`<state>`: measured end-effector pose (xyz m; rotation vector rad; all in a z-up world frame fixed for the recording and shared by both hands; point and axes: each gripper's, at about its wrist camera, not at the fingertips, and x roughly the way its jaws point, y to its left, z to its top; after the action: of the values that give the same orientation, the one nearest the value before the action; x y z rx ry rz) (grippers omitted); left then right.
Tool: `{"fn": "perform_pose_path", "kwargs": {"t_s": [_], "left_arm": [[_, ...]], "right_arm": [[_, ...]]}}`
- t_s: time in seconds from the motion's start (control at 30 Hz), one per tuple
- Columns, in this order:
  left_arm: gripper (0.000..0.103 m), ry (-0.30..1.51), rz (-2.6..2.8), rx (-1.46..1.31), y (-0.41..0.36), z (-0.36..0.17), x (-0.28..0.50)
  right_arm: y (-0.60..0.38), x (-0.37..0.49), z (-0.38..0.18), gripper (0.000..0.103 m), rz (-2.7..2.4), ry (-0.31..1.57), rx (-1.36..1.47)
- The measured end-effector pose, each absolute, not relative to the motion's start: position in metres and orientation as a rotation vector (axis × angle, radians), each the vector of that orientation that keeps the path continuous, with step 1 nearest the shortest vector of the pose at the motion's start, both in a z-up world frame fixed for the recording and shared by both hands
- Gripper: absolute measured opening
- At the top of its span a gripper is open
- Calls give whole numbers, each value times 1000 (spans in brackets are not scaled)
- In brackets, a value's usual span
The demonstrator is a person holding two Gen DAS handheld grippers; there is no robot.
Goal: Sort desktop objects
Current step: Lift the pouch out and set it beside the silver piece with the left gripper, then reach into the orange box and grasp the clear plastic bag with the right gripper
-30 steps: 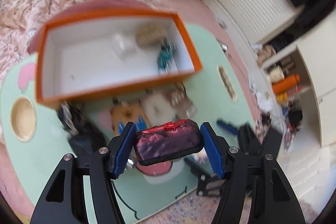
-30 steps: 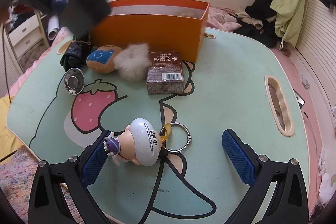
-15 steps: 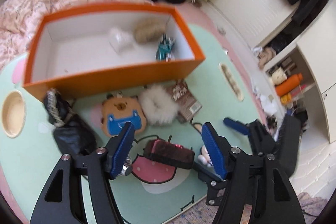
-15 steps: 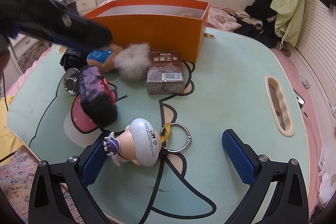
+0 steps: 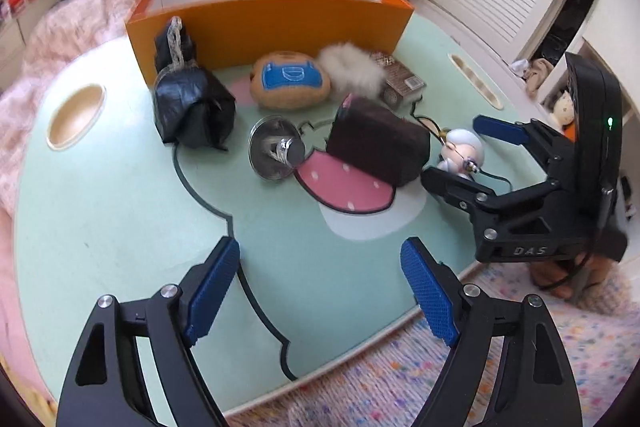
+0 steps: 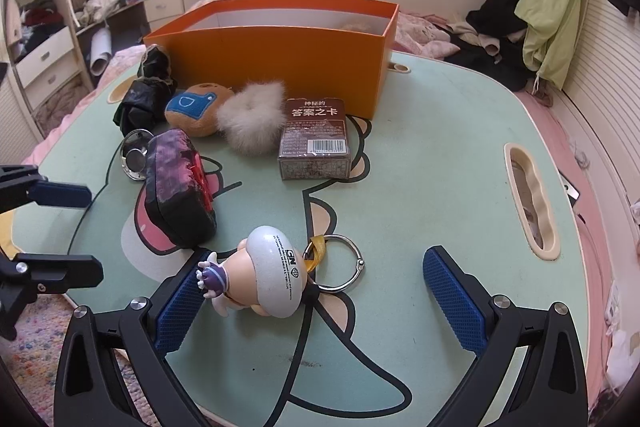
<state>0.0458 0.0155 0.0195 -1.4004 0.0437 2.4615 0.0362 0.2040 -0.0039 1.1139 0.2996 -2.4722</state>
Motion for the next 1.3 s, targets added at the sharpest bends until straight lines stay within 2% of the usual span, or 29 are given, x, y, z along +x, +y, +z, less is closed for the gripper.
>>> {"fn": "perform_pose_path", "kwargs": {"t_s": [0.1,0.23,0.63,1.3], "left_arm": [[83,151,2540,-1413,22,15,37],[103,179,2583,-1403,23,9,23],[103,146,2657,-1303,14,5,19],[103,96,2717,-1317,7,2,21]], "right_arm": [[205,35,-5,103,-2473,300,1114],[205,36,-4,103,-2472,298,1113],[205,35,-5,103,-2472,298,1114],[189,10,-1,102,-2475,289,1124]]}}
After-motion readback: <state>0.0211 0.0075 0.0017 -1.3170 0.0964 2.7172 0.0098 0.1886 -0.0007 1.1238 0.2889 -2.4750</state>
